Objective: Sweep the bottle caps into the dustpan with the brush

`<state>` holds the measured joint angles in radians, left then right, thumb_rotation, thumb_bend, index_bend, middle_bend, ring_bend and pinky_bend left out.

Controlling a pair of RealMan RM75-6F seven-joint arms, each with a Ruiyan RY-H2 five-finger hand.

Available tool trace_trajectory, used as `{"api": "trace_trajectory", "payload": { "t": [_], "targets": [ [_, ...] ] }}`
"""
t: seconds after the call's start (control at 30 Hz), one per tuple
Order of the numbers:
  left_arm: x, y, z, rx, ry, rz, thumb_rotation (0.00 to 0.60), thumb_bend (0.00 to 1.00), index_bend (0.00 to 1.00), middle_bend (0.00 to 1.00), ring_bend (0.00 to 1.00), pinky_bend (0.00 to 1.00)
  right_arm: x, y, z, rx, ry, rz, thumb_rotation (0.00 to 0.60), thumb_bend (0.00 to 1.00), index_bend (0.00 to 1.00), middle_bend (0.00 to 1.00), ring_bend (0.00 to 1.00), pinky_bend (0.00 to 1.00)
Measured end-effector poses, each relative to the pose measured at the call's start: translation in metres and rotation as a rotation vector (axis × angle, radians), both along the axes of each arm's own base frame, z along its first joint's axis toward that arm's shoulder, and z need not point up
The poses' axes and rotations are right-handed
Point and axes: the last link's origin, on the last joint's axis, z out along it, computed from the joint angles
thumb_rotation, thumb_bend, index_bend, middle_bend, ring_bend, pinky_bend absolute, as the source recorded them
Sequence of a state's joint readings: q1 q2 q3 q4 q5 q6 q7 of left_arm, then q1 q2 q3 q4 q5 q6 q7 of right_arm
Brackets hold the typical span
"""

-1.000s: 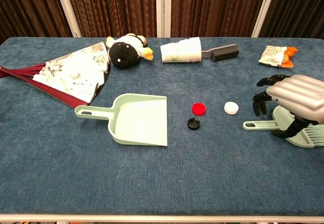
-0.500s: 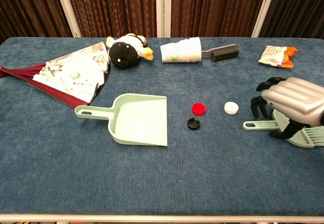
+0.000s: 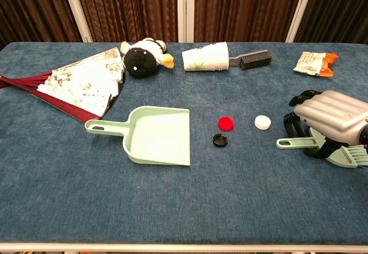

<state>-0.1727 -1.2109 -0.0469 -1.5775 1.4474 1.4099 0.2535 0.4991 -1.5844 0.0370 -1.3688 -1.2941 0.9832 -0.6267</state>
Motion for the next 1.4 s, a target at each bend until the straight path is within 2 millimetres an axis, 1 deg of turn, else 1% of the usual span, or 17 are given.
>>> {"api": "trace_trajectory", "payload": {
  "t": [0.13,0.2,0.27,0.33,0.4,0.5,0.6,0.67,0.73,0.87,0.97,1.03,1.13,1.23,1.4],
  "targets": [
    [-0.001,0.000,0.001,0.005,0.004,0.002,0.600,0.01,0.18,0.13,0.04,0.04,-0.001,-0.001,-0.002,0.003,-0.002,-0.004,0.600,0.17,0.47,0.48,0.13,0.11],
    [-0.001,0.000,0.001,0.006,0.002,0.002,0.600,0.01,0.18,0.13,0.04,0.04,0.000,-0.002,-0.003,0.006,-0.002,-0.005,0.600,0.21,0.48,0.48,0.13,0.11],
    [-0.001,0.000,0.001,0.005,0.004,0.001,0.600,0.01,0.18,0.13,0.04,0.04,0.000,-0.002,-0.004,0.011,-0.003,-0.005,0.600,0.25,0.50,0.49,0.15,0.12],
    [0.000,0.000,0.001,0.002,0.005,0.000,0.600,0.01,0.18,0.13,0.04,0.04,0.000,-0.002,-0.005,0.016,-0.007,-0.006,0.600,0.29,0.56,0.51,0.19,0.13],
    [0.000,0.002,0.002,-0.001,0.009,-0.005,0.600,0.01,0.18,0.13,0.04,0.04,0.001,-0.003,-0.004,0.019,-0.012,-0.006,0.600,0.32,0.61,0.55,0.22,0.14],
    [0.004,0.007,0.003,-0.006,0.007,-0.012,0.600,0.01,0.18,0.13,0.04,0.04,0.001,-0.005,0.000,0.015,-0.033,-0.009,0.600,0.33,0.65,0.58,0.24,0.16],
    [0.012,0.015,0.002,-0.031,-0.010,-0.026,0.600,0.01,0.19,0.13,0.04,0.04,0.001,-0.008,0.009,0.001,-0.077,-0.022,0.600,0.33,0.66,0.59,0.25,0.17],
    [0.018,0.023,0.001,-0.053,-0.028,-0.038,0.600,0.01,0.23,0.17,0.08,0.05,0.002,-0.012,0.019,-0.010,-0.122,-0.036,0.600,0.33,0.67,0.59,0.25,0.18],
    [0.027,0.034,0.000,-0.076,-0.049,-0.054,0.600,0.01,0.29,0.24,0.13,0.09,0.003,-0.017,0.032,-0.022,-0.175,-0.051,0.600,0.33,0.67,0.60,0.25,0.18],
    [0.042,0.056,-0.006,-0.137,-0.057,-0.066,0.600,0.02,0.32,0.25,0.17,0.16,0.008,-0.031,0.058,-0.041,-0.288,-0.073,0.600,0.33,0.67,0.60,0.25,0.19],
    [0.057,0.075,-0.016,-0.199,-0.031,-0.083,0.600,0.03,0.33,0.25,0.18,0.22,0.015,-0.042,0.079,-0.052,-0.375,-0.080,0.600,0.33,0.67,0.60,0.25,0.19],
    [0.072,0.089,-0.026,-0.242,-0.018,-0.099,0.600,0.03,0.33,0.26,0.19,0.26,0.021,-0.051,0.095,-0.062,-0.427,-0.075,0.600,0.33,0.67,0.60,0.25,0.19],
    [0.092,0.103,-0.047,-0.296,-0.019,-0.115,0.600,0.04,0.35,0.29,0.24,0.32,0.032,-0.064,0.116,-0.088,-0.472,-0.048,0.600,0.33,0.67,0.60,0.25,0.19],
    [0.104,0.110,-0.070,-0.349,-0.033,-0.108,0.600,0.05,0.39,0.30,0.25,0.34,0.035,-0.070,0.125,-0.102,-0.481,-0.032,0.600,0.33,0.67,0.60,0.25,0.19],
    [0.121,0.111,-0.107,-0.431,-0.046,-0.086,0.600,0.06,0.40,0.33,0.26,0.35,0.029,-0.072,0.129,-0.117,-0.456,-0.035,0.600,0.33,0.67,0.60,0.25,0.19]
  ]
}}
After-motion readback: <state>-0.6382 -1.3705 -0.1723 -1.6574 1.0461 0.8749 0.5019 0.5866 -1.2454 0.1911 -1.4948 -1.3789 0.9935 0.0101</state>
